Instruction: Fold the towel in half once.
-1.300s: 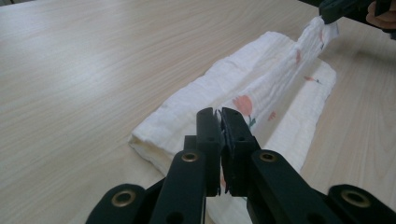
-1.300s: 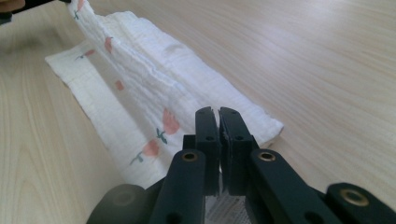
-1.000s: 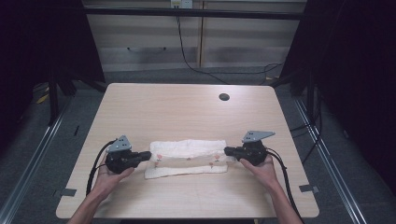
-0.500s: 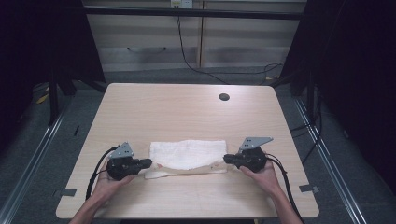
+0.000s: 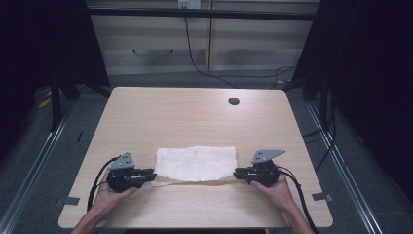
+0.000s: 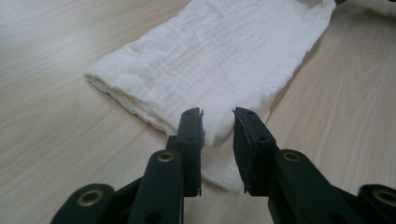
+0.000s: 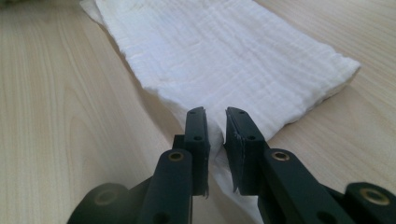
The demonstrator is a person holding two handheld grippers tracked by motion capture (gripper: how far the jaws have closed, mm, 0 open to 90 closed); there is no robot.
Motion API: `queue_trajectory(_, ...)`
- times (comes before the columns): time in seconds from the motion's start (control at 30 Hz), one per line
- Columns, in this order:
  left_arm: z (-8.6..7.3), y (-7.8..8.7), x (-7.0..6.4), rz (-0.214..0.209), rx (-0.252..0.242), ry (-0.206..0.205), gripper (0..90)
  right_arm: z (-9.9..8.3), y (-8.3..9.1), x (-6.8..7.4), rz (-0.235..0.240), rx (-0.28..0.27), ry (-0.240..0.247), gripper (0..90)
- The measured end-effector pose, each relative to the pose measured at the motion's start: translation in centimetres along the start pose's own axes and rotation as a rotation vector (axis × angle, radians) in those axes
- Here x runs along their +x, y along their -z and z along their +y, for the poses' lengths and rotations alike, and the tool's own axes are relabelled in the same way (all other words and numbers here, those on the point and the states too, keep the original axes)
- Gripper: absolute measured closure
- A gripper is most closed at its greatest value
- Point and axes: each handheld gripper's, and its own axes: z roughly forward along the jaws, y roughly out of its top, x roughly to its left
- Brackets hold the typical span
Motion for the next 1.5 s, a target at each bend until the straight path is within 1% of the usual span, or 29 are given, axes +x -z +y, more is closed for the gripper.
queue_trajectory(0.1,0.0,0.2,0.0,0.006,-0.004,0.003,72.0,0.0,0.1,0.1,0.0,-0.003,0.002,76.7)
queue_trajectory(0.13,0.0,0.4,0.1,0.012,-0.012,0.005,71.0,-0.1,0.3,0.2,-0.001,-0.012,-0.005,73.6)
queue_trajectory(0.23,0.1,0.4,0.2,0.018,-0.021,0.013,69.6,-0.1,0.5,0.4,0.005,-0.021,-0.011,70.8)
queue_trajectory(0.33,0.2,0.1,0.3,0.019,-0.016,0.013,69.3,-0.1,0.6,0.4,0.01,-0.032,-0.007,68.9)
queue_trajectory(0.4,0.6,-0.2,0.2,0.015,-0.014,0.008,69.4,0.0,0.7,0.4,0.0,-0.034,-0.016,65.8)
queue_trajectory(0.47,0.9,-0.5,0.1,0.008,-0.02,0.006,69.1,0.0,0.7,0.3,-0.002,-0.033,-0.02,64.9)
queue_trajectory(0.5,1.0,-0.6,0.2,0.008,-0.018,0.002,68.4,0.0,0.6,0.3,-0.004,-0.029,-0.02,64.9)
queue_trajectory(0.53,1.1,-0.9,0.2,0.003,-0.016,0.009,67.8,0.0,0.6,0.2,-0.008,-0.031,-0.019,64.9)
queue_trajectory(0.57,1.1,-1.0,0.2,0.002,-0.013,0.007,67.7,0.0,0.5,0.2,-0.009,-0.033,-0.026,65.0)
queue_trajectory(0.6,1.1,-1.0,0.2,0.002,-0.013,0.007,67.1,0.1,0.5,0.1,-0.012,-0.037,-0.021,65.4)
queue_trajectory(0.67,1.3,-1.3,0.3,0.006,-0.004,0.016,65.5,0.2,0.4,0.0,-0.021,-0.039,-0.029,65.6)
queue_trajectory(0.7,1.4,-1.4,0.5,0.013,-0.003,0.018,64.9,0.5,0.3,-0.3,-0.031,-0.052,-0.033,66.5)
queue_trajectory(0.73,1.5,-1.5,0.7,0.018,-0.005,0.03,64.3,0.7,0.1,-0.4,-0.037,-0.055,-0.032,67.2)
queue_trajectory(0.77,1.6,-1.5,0.8,0.027,-0.004,0.028,64.5,0.9,0.0,-0.5,-0.042,-0.056,-0.031,67.8)
queue_trajectory(0.83,1.6,-1.6,0.9,0.028,0.001,0.027,64.8,1.3,-0.3,-0.6,-0.047,-0.052,-0.022,69.7)
queue_trajectory(0.87,1.5,-1.9,0.7,0.013,0.014,0.021,66.0,1.4,-0.6,-0.5,-0.049,-0.043,-0.022,70.5)
queue_trajectory(0.93,1.3,-2.4,0.5,0.005,0.041,0.009,67.2,1.4,-1.6,-0.4,-0.041,-0.011,-0.016,70.6)
queue_trajectory(0.97,1.2,-2.7,0.4,-0.002,0.048,0.004,67.5,1.3,-2.1,-0.3,-0.047,0.012,-0.01,70.6)
queue_trajectory(1.03,1.0,-3.0,0.3,0.003,0.055,0.002,67.7,0.9,-3.0,-0.4,-0.039,0.043,-0.014,70.6)
queue_trajectory(1.07,1.0,-3.0,0.4,0.002,0.055,0.004,67.6,0.8,-3.2,-0.4,-0.045,0.05,-0.01,70.6)
queue_trajectory(1.17,1.1,-2.9,0.7,0.022,0.043,0.012,66.7,0.9,-3.2,-0.3,-0.049,0.037,-0.004,69.4)
queue_trajectory(1.2,1.2,-2.9,0.9,0.029,0.048,0.011,66.1,1.2,-3.0,-0.4,-0.062,0.021,-0.006,69.0)
queue_trajectory(1.23,1.4,-3.0,1.5,0.047,0.046,0.016,66.0,1.4,-2.9,-0.7,-0.067,0.01,-0.015,69.0)
queue_trajectory(1.27,1.7,-3.1,2.0,0.054,0.047,0.034,66.1,1.8,-2.8,-1.2,-0.08,0.001,-0.027,68.6)
queue_trajectory(1.3,1.9,-3.2,2.4,0.061,0.039,0.046,65.8,2.1,-2.8,-1.8,-0.096,-0.006,-0.035,67.9)
queue_trajectory(1.33,2.3,-3.3,3.0,0.065,0.019,0.053,65.4,2.4,-2.8,-2.2,-0.105,-0.011,-0.04,67.1)
queue_trajectory(1.37,2.5,-3.5,3.3,0.062,0.028,0.061,64.9,2.8,-2.9,-2.9,-0.115,-0.016,-0.055,66.5)
queue_trajectory(1.43,3.2,-4.0,4.3,0.071,0.041,0.074,63.7,3.3,-3.2,-3.9,-0.134,-0.021,-0.061,66.3)
queue_trajectory(1.5,3.7,-4.5,5.1,0.08,0.037,0.093,63.7,4.0,-3.5,-5.0,-0.153,-0.022,-0.073,66.6)
